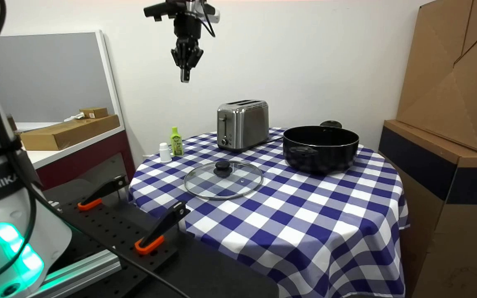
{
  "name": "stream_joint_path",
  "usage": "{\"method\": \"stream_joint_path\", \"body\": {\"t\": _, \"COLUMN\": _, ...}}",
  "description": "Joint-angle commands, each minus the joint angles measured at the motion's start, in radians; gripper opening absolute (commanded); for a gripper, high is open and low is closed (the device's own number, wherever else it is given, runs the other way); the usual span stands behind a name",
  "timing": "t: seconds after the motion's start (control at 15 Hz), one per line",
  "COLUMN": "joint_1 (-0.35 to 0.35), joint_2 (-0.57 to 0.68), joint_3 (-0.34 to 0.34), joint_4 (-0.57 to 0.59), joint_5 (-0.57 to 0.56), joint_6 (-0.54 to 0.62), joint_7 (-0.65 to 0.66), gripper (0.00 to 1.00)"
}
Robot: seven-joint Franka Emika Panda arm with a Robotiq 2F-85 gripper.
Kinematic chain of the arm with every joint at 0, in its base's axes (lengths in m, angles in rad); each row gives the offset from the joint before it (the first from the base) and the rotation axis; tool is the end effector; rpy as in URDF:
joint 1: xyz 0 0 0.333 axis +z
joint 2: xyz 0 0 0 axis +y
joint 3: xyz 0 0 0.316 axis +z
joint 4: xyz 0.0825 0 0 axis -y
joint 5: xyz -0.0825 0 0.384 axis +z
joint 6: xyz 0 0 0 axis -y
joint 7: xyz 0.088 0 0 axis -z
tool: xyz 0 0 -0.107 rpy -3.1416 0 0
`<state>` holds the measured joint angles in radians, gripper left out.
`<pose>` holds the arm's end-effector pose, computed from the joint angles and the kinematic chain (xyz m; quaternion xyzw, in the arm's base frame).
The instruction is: Turn off the toaster
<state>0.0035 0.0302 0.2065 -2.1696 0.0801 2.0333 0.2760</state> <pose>0.5079 0.1126 0.3676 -0.9944 0.0534 0.0894 0.0163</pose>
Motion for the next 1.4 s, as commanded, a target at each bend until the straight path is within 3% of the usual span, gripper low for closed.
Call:
{"method": "stream_joint_path", "body": {"t": 0.0, "joint_1": 0.016, "joint_2": -0.178, "joint_3": -0.071, "joint_4": -0.094, "joint_5": 0.021, "joint_6": -0.158, "joint_7": -0.033, "gripper": 0.0}}
{"method": "stream_joint_path", "body": {"t": 0.07, "joint_1": 0.013, "joint_2": -0.21, "joint_3": -0.083, "joint_4": -0.102, "joint_5": -0.008, "joint_6": -0.216, "joint_7": -0.027, "gripper": 0.0}}
{"method": "stream_joint_path", "body": {"t": 0.13, "joint_1": 0.011, "joint_2": -0.237, "joint_3": -0.09, "joint_4": -0.113, "joint_5": -0.044, "joint_6": -0.256, "joint_7": -0.01, "gripper": 0.26}}
{"method": "stream_joint_path", "body": {"t": 0.2, "joint_1": 0.01, "joint_2": -0.26, "joint_3": -0.095, "joint_4": -0.12, "joint_5": -0.074, "joint_6": -0.296, "joint_7": -0.014, "gripper": 0.27}}
{"method": "stream_joint_path", "body": {"t": 0.33, "joint_1": 0.009, "joint_2": -0.296, "joint_3": -0.099, "joint_4": -0.136, "joint_5": -0.127, "joint_6": -0.329, "joint_7": -0.015, "gripper": 0.4}}
{"method": "stream_joint_path", "body": {"t": 0.73, "joint_1": 0.013, "joint_2": -0.391, "joint_3": -0.083, "joint_4": -0.193, "joint_5": -0.246, "joint_6": -0.244, "joint_7": 0.014, "gripper": 0.83}}
{"method": "stream_joint_path", "body": {"t": 0.87, "joint_1": 0.021, "joint_2": -0.424, "joint_3": -0.096, "joint_4": -0.212, "joint_5": -0.21, "joint_6": -0.174, "joint_7": -0.014, "gripper": 0.98}}
{"method": "stream_joint_path", "body": {"t": 1.13, "joint_1": 0.041, "joint_2": -0.471, "joint_3": -0.113, "joint_4": -0.238, "joint_5": -0.134, "joint_6": -0.056, "joint_7": -0.066, "gripper": 1.0}}
{"method": "stream_joint_path", "body": {"t": 1.33, "joint_1": 0.06, "joint_2": -0.493, "joint_3": -0.133, "joint_4": -0.25, "joint_5": 0.004, "joint_6": -0.017, "joint_7": -0.071, "gripper": 1.0}}
